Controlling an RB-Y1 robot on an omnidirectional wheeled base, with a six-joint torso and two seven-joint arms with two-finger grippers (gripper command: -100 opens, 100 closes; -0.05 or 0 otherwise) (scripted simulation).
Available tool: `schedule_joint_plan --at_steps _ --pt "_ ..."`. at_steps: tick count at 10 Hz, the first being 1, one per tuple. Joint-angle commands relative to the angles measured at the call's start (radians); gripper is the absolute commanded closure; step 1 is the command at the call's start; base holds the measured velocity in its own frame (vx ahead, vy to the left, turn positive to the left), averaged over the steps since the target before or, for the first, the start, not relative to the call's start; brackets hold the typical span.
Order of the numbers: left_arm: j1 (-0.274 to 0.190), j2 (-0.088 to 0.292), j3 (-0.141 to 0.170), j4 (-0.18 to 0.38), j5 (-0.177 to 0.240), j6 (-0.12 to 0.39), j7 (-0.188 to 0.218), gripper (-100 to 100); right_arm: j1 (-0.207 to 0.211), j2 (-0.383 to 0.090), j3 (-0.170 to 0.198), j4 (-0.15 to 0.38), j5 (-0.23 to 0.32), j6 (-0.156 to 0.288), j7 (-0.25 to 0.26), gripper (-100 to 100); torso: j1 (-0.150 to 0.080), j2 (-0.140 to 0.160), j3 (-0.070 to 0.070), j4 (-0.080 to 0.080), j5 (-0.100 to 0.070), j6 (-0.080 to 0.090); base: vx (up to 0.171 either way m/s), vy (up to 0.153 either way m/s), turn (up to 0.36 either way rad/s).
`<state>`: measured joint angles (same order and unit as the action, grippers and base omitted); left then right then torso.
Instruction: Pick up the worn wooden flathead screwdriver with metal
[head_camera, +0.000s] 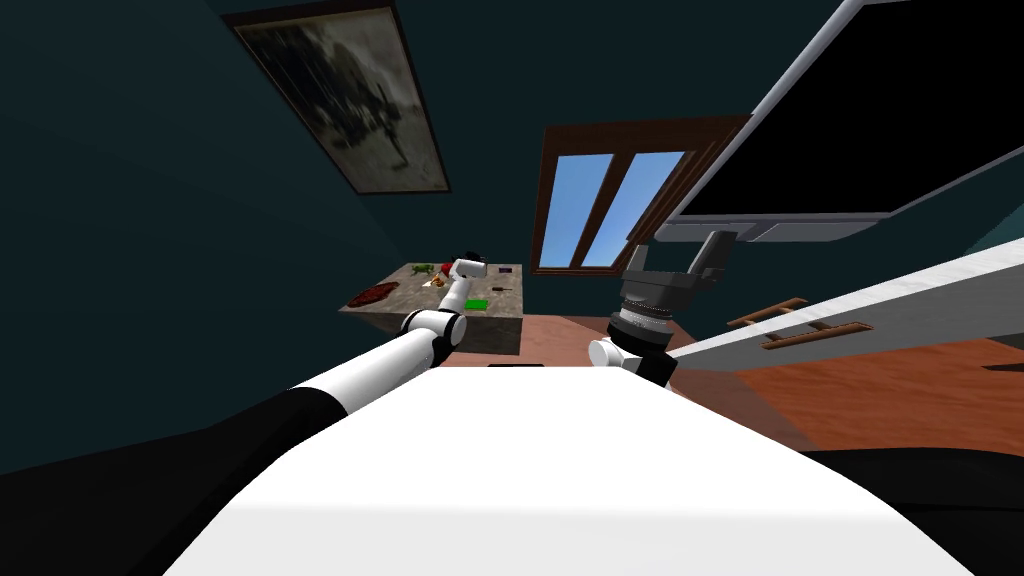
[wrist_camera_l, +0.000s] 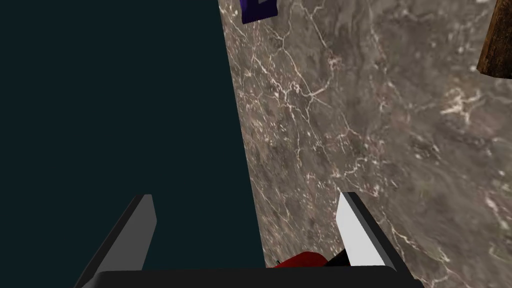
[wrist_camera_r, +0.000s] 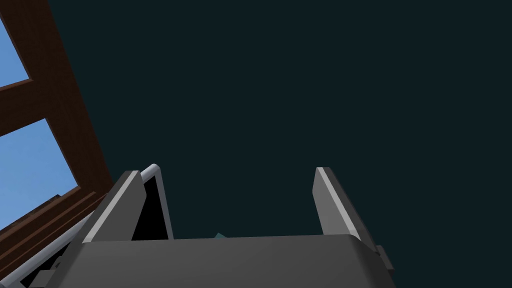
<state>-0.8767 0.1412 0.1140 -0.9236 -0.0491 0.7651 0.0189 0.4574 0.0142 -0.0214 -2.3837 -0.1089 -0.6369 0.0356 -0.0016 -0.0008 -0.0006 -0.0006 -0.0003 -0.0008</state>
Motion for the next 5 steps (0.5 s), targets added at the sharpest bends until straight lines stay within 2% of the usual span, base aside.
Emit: schedule_joint_plan --at_steps 1,2,4,5 --pt "-0.009 0.002 0.002 0.032 0.003 0.011 -0.002 -100 0.000 0.000 0.000 0.000 0.000 0.000 0.000 0 0.000 0.000 0.000 0.000 0.000 0.000 0.006 -0.011 0.004" --pt "-0.048 0.000 0.012 0.060 0.005 0.057 -0.005 -100 0.000 0.000 0.000 0.000 0.000 0.000 0.000 0 0.001 0.001 0.000 0.000 0.000 0.000 0.010 -0.018 -0.067" --pt "-0.048 0.000 0.012 0.102 0.005 0.057 -0.005 -100 0.000 0.000 0.000 0.000 0.000 0.000 0.000 0 0.000 0.000 0.000 0.000 0.000 0.000 0.011 -0.012 -0.024" --pt "-0.083 -0.002 0.023 0.142 0.008 0.101 -0.008 -100 0.000 0.000 0.000 0.000 0.000 0.000 0.000 0 0.001 0.001 0.000 0.000 0.000 0.000 0.014 -0.017 -0.066"
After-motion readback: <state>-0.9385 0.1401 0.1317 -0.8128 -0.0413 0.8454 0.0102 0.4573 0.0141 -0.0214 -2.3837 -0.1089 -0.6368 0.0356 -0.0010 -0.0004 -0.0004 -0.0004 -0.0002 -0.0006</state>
